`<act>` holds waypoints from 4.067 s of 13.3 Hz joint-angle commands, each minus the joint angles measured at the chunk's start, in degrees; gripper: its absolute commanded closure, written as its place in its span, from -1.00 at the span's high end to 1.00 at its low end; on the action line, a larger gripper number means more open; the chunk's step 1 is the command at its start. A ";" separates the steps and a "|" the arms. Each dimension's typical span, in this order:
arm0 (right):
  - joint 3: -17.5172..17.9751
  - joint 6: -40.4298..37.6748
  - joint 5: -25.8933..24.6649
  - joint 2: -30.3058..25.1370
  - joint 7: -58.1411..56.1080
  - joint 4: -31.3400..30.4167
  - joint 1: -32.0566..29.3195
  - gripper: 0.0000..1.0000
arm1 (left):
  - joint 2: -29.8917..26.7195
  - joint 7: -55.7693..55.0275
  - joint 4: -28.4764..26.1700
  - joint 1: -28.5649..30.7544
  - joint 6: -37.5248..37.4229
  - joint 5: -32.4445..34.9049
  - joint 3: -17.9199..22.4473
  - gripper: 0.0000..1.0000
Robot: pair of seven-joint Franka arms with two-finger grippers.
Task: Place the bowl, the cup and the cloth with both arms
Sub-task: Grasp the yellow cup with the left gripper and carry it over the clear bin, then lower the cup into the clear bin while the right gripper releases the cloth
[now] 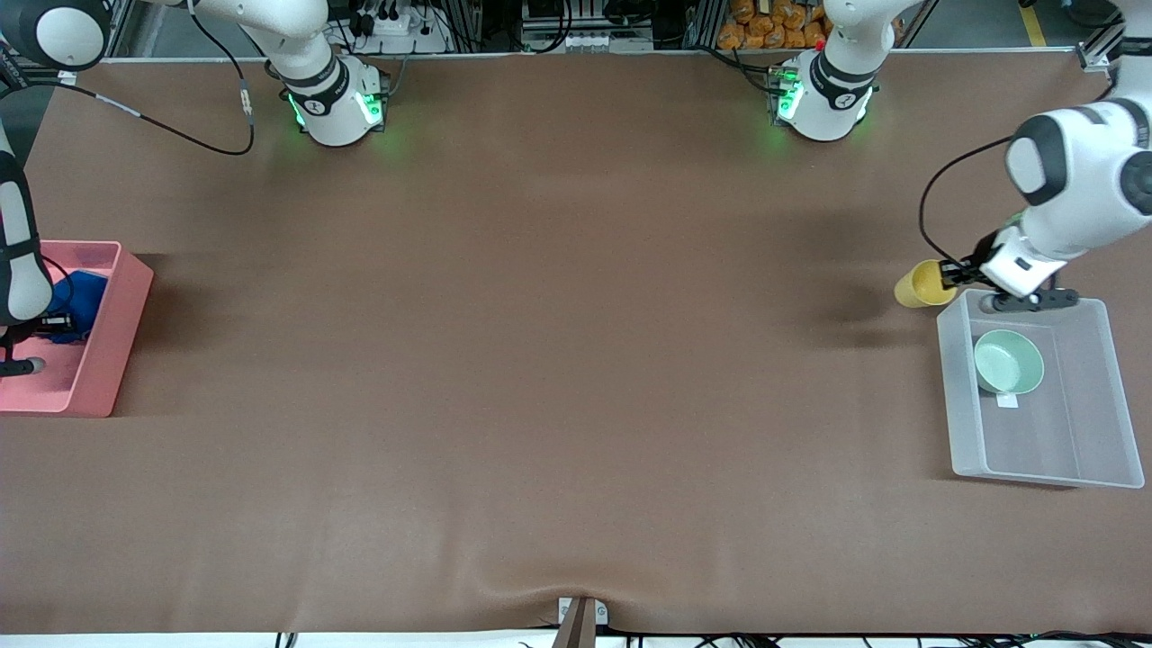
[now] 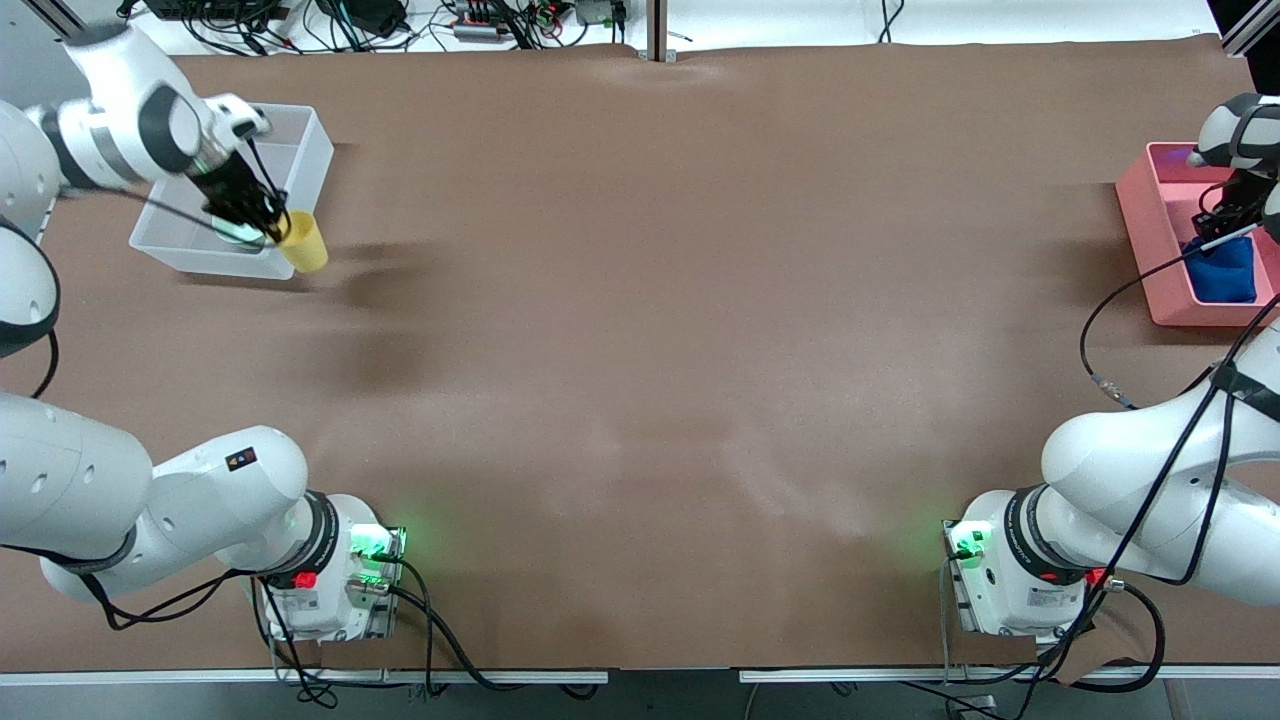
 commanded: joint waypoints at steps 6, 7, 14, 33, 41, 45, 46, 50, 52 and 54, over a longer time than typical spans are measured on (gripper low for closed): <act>0.69 -11.90 0.98 -9.99 -2.21 0.75 3.57 1.00 | 12.34 2.18 31.18 0.54 -18.87 1.54 1.35 -1.00; 0.69 -13.74 0.98 -11.48 -2.21 0.75 4.44 1.00 | 13.76 2.79 33.75 0.63 -19.41 1.54 2.05 -1.00; 0.78 -27.71 3.41 -21.95 5.42 0.75 12.70 1.00 | 26.94 6.31 47.56 0.46 -18.37 1.45 3.81 -1.00; 0.69 -34.68 23.83 -25.03 34.69 -4.17 31.68 1.00 | 41.72 7.28 47.48 -1.21 8.71 1.37 6.10 -1.00; 0.51 -28.46 23.57 -38.27 35.41 -18.64 32.75 1.00 | 43.74 8.16 47.83 -1.48 9.59 1.45 6.19 -0.28; 0.25 -27.29 22.95 -41.29 34.53 -16.32 32.05 1.00 | 42.52 9.13 48.10 -1.30 8.80 2.24 6.36 0.34; 0.25 -27.56 22.86 -41.38 34.53 -14.82 31.96 1.00 | 41.99 9.12 48.10 -1.30 8.71 3.55 6.36 0.90; 0.34 -28.52 21.28 -44.36 32.34 -11.39 31.96 1.00 | 40.05 9.12 47.92 -0.33 8.36 5.15 6.27 1.00; 0.07 -33.95 21.19 -44.28 30.75 -7.10 31.87 1.00 | 38.12 9.12 47.75 -0.33 5.73 5.23 6.27 1.00; -0.63 -37.30 21.19 -44.37 30.83 -4.88 31.52 1.00 | 36.11 9.12 47.66 -0.33 2.48 5.23 6.27 1.00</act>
